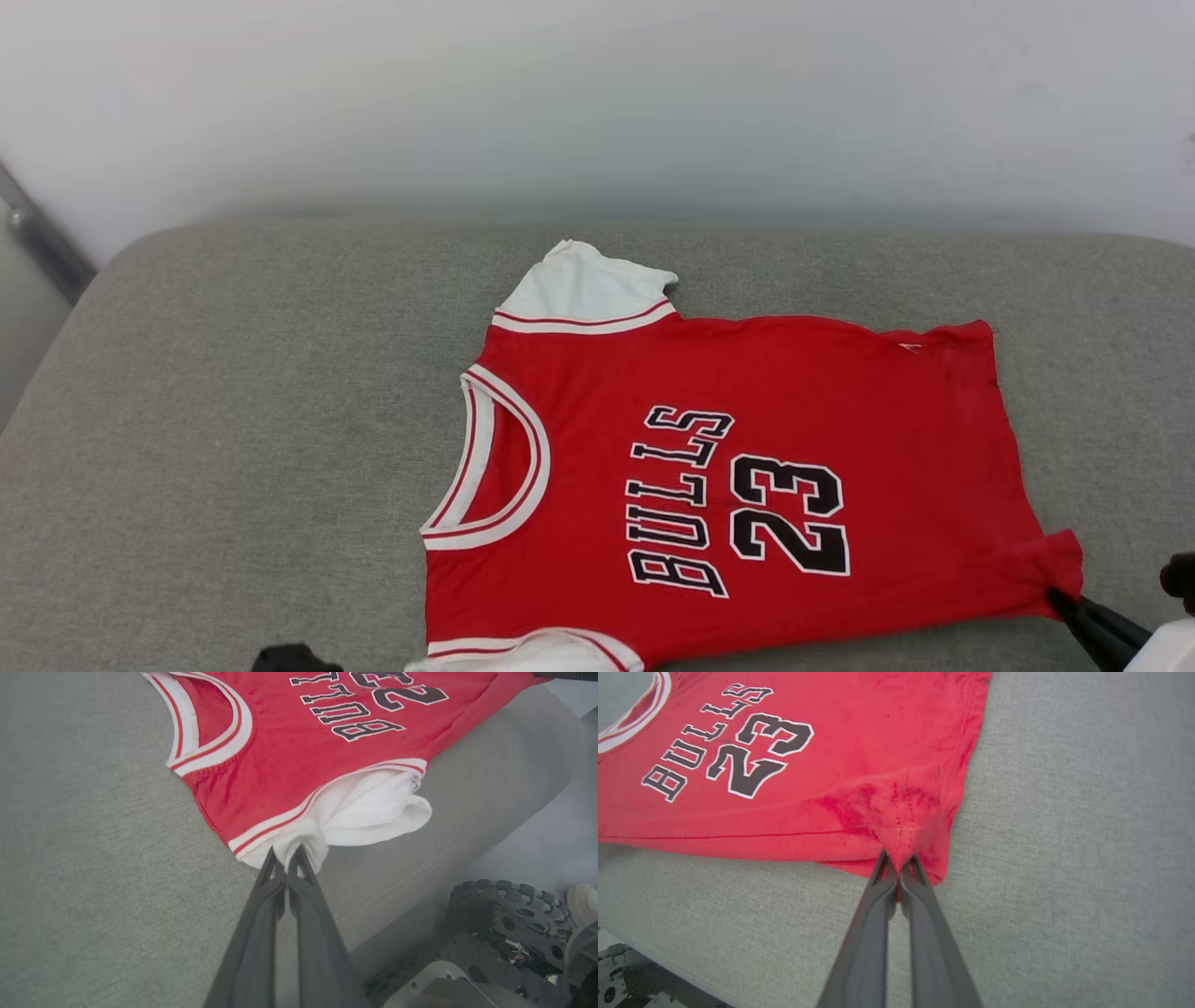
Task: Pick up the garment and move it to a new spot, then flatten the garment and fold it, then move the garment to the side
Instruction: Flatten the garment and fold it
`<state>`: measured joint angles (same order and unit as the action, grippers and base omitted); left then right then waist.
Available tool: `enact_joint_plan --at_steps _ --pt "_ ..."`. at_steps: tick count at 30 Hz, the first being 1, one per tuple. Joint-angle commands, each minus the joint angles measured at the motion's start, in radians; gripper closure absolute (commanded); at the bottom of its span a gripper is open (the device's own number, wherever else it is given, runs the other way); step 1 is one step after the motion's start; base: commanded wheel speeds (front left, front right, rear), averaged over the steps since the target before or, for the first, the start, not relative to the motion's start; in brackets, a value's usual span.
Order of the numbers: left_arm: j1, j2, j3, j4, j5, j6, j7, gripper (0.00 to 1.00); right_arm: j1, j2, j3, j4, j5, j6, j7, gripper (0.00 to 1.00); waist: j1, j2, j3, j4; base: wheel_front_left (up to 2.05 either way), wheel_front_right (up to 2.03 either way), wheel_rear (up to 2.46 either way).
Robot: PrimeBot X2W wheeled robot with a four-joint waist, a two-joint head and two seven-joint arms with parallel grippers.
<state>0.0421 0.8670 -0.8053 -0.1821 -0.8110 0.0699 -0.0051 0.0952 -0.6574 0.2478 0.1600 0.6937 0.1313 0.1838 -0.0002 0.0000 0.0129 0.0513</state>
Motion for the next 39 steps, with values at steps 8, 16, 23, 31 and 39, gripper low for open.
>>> enact_joint_plan --at_steps 8,16,23,31,39 --pt "-0.145 0.000 0.075 -0.012 0.033 0.002 -0.020 1.00 -0.026 0.041 -0.073 -0.094 -0.021 -0.001 0.053 1.00 0.0002 0.0000 0.082 -0.030 0.00 0.00 0.00" --pt "-0.291 -0.008 0.111 0.030 0.055 -0.027 0.013 1.00 -0.086 0.069 -0.090 -0.125 -0.063 -0.001 0.098 1.00 0.0002 0.0000 0.175 -0.053 0.00 0.00 0.00" --pt "-0.418 -0.039 0.091 0.131 0.088 -0.082 0.060 1.00 -0.153 0.092 -0.079 -0.098 -0.099 -0.001 0.135 1.00 0.0002 0.0000 0.235 -0.059 0.00 0.00 0.00" --pt "-0.530 -0.117 0.054 0.260 0.130 -0.127 0.073 1.00 -0.209 0.115 -0.079 -0.049 -0.140 -0.001 0.185 1.00 0.0002 0.0000 0.278 -0.061 0.00 0.00 0.00" --pt "-0.579 -0.183 0.046 0.390 0.138 -0.133 0.031 0.00 -0.250 0.142 -0.075 -0.008 -0.139 -0.001 0.186 0.00 0.0002 0.0000 0.279 -0.060 0.00 0.00 0.00"
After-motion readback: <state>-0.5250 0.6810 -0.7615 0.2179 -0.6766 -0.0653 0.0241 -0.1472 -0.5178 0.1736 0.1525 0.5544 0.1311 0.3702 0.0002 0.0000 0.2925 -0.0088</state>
